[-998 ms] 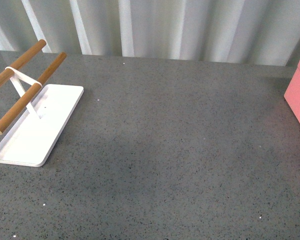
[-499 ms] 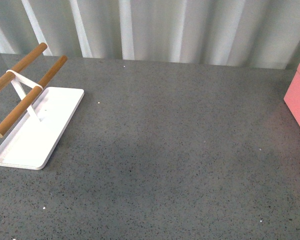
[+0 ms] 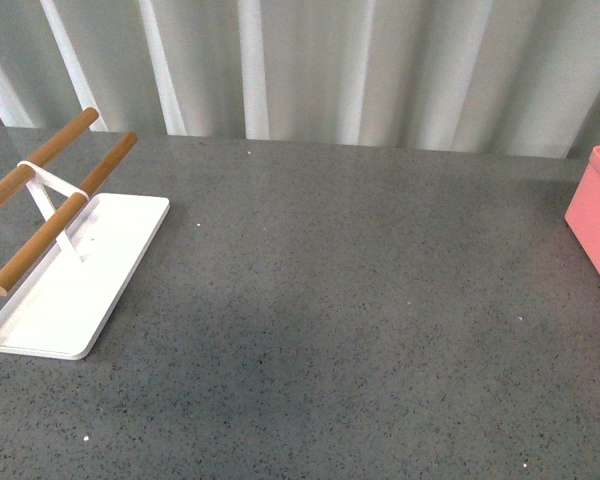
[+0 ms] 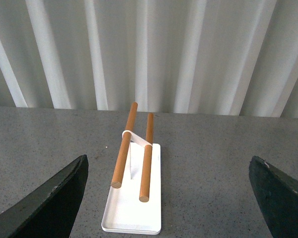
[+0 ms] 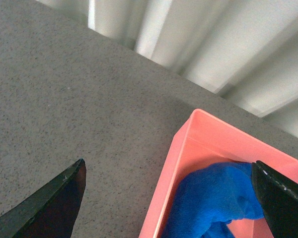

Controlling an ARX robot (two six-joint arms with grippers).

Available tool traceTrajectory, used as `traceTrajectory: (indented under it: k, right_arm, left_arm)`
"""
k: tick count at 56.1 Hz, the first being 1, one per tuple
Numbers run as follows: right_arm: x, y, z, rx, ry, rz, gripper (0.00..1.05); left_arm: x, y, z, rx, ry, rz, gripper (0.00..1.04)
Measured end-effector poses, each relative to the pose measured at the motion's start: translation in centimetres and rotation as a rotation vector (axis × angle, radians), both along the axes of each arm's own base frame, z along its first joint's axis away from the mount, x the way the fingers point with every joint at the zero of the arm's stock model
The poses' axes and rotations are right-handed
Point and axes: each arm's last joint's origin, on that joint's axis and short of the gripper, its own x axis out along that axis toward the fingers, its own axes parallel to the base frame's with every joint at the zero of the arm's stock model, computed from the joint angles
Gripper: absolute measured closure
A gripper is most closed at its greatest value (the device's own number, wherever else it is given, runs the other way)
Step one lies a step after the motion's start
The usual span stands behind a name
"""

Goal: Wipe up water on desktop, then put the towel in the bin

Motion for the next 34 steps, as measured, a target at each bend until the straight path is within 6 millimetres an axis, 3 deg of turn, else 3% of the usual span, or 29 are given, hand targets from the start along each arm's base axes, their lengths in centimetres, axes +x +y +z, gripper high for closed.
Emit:
traceTrajectory:
  k: [11, 19, 27, 32, 34]
  right_arm:
    - [-2.0, 3.2, -3.0, -0.033, 0.021, 0.048, 0.07]
    - [-2.6, 4.6, -3.0, -0.009, -0.055, 0.019, 0.10]
    - [-4.9, 4.1, -3.7, 0.246, -0.422, -0.157, 0.34]
    - [-6.5, 3.5, -3.6, 0.325, -0.494, -0.168, 0.49]
    - [-7.4, 3.0, -3.6, 0.353, -0.507, -0.170, 0.59]
  left_arm:
    - [0.0, 0.0, 0.0, 0.000, 0.000, 0.000, 0.07]
    - [0.0, 0.0, 0.0, 0.000, 0.000, 0.000, 0.07]
    - [0.0, 0.0, 0.0, 0.000, 0.000, 0.001, 0.07]
    - [0.0, 0.0, 0.0, 0.000, 0.000, 0.000, 0.07]
    - [0.0, 0.0, 0.0, 0.000, 0.000, 0.000, 0.07]
